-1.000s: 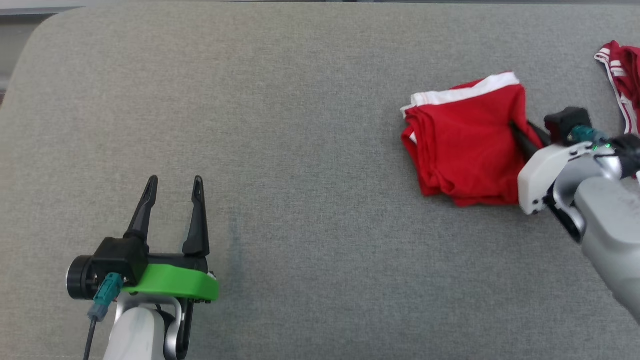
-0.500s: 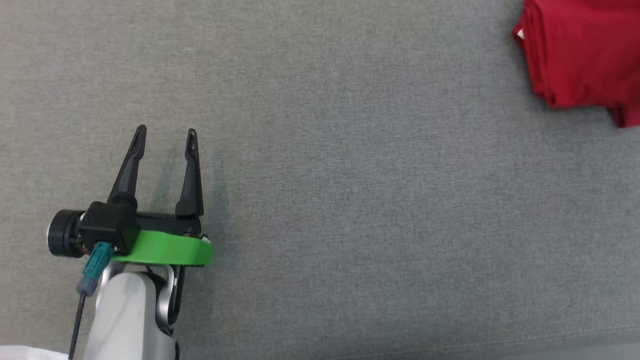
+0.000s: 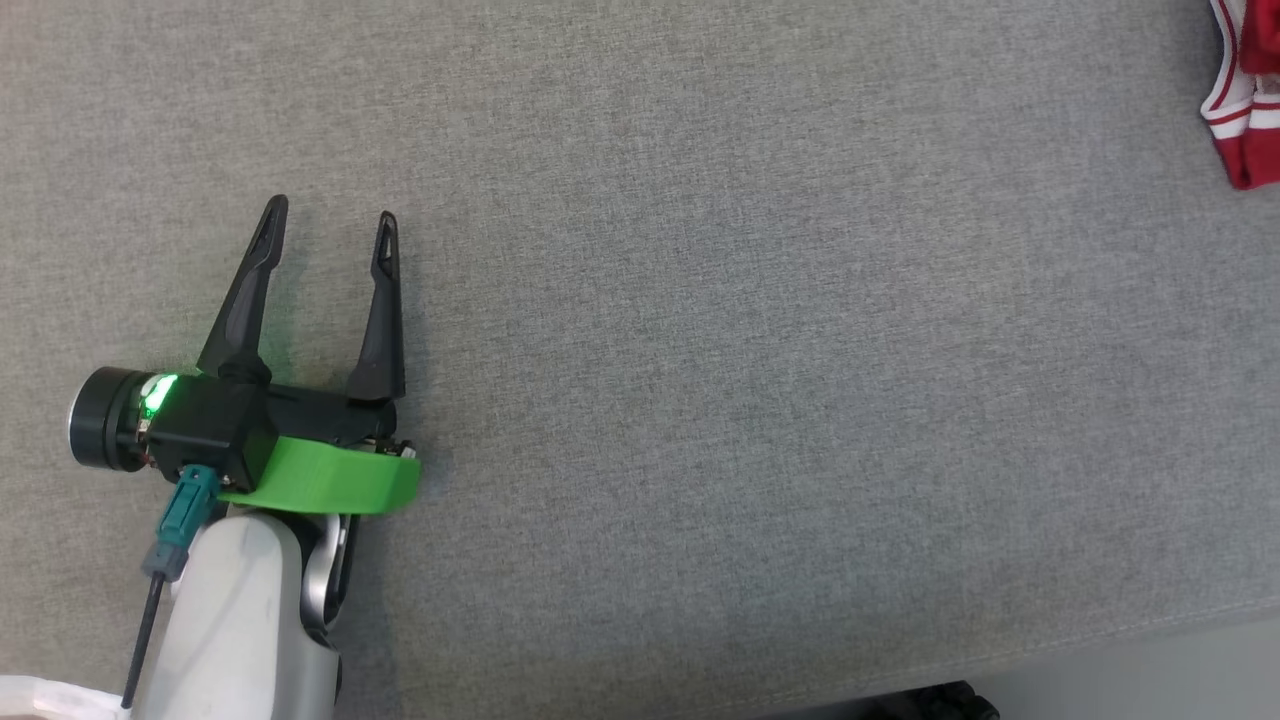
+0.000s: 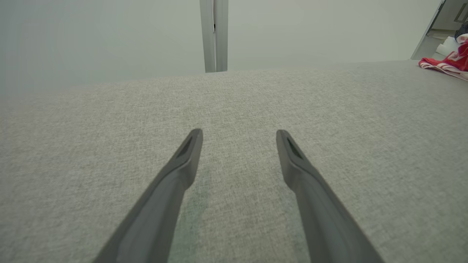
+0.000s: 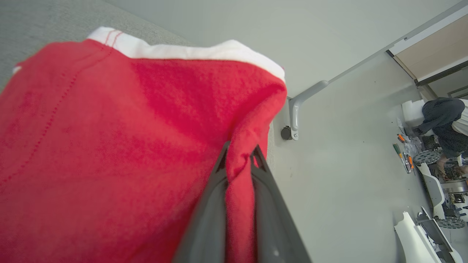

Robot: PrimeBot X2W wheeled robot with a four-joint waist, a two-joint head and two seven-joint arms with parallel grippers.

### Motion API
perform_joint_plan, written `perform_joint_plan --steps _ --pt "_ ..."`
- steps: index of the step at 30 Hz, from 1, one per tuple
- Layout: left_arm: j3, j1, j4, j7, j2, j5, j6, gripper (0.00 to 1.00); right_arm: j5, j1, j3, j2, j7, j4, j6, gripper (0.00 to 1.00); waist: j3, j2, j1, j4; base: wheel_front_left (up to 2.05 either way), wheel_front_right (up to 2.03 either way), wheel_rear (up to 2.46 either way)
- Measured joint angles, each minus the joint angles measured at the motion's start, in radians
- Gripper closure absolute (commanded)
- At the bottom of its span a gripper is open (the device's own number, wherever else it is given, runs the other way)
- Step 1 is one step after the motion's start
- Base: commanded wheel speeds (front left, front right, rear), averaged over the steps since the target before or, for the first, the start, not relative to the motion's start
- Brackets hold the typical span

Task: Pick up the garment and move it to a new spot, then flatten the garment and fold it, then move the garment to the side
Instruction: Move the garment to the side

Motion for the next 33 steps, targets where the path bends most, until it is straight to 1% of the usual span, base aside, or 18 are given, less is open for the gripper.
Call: perform_joint_plan --steps 2,3,4,8,13,18,22,24,26,29,33 --pt "-0.003 -0.002 -0.009 0.0 0.0 0.001 0.0 0.0 0.006 -0.009 0.016 0.0 0.004 0.034 0.0 1.0 0.005 0.0 0.0 0.008 0.0 0.0 0.0" --pt "-0.002 -0.002 -0.012 0.0 0.0 0.001 0.0 0.0 0.001 -0.015 0.027 0.0 -0.006 0.048 0.0 0.79 0.006 0.0 -0.0001 0.013 0.0 0.0 0.0" --pt "-0.002 -0.002 -0.015 0.0 0.0 0.001 0.0 0.0 -0.007 -0.023 0.031 0.002 -0.021 0.059 0.0 0.0 0.006 0.0 -0.0001 0.017 0.0 0.0 0.0" --pt "0.0 -0.002 -0.022 0.0 -0.001 0.0 0.001 0.0 -0.05 -0.066 0.041 0.022 -0.084 0.131 0.0 0.0 0.006 0.0 -0.0001 0.029 0.0 0.0 0.0" --pt "0.006 0.003 -0.013 0.0 -0.005 -0.003 0.006 0.0 -0.099 -0.107 0.046 0.069 -0.164 0.198 0.0 0.0 -0.011 0.0 0.0 0.029 0.0 0.0 0.0" --pt "0.021 0.021 0.006 0.0 -0.009 -0.021 0.008 0.0 -0.101 -0.112 0.029 0.131 -0.219 0.216 0.0 0.0 -0.051 0.0 -0.0001 0.027 0.0 0.0 0.0" --pt "0.041 0.05 0.02 0.0 -0.012 -0.031 0.009 0.0 -0.094 -0.082 -0.019 0.18 -0.233 0.201 0.0 0.0 -0.102 0.0 -0.0001 0.028 0.0 0.0 0.0" --pt "0.053 0.069 0.029 0.0 -0.013 -0.034 0.01 0.0 -0.107 -0.053 -0.057 0.202 -0.234 0.153 0.0 0.0 -0.128 0.0 -0.0001 0.03 0.0 0.0 0.0" --pt "0.067 0.087 0.035 0.0 -0.013 -0.036 0.01 0.0 -0.123 -0.013 -0.123 0.227 -0.234 0.099 0.0 0.0 -0.16 -0.0001 -0.0002 0.031 0.0 0.0 0.0" --pt "0.081 0.118 0.039 0.0 -0.014 -0.041 0.011 0.0 -0.163 0.091 -0.221 0.267 -0.235 0.025 0.0 0.0 -0.205 0.0 -0.0002 0.033 0.0 0.0 0.0" --pt "0.1 0.16 0.049 0.0 -0.016 -0.044 0.011 0.0 -0.233 0.248 -0.366 0.34 -0.235 -0.078 0.0 0.0 -0.268 0.0 -0.0002 0.038 0.0 0.0 0.0"
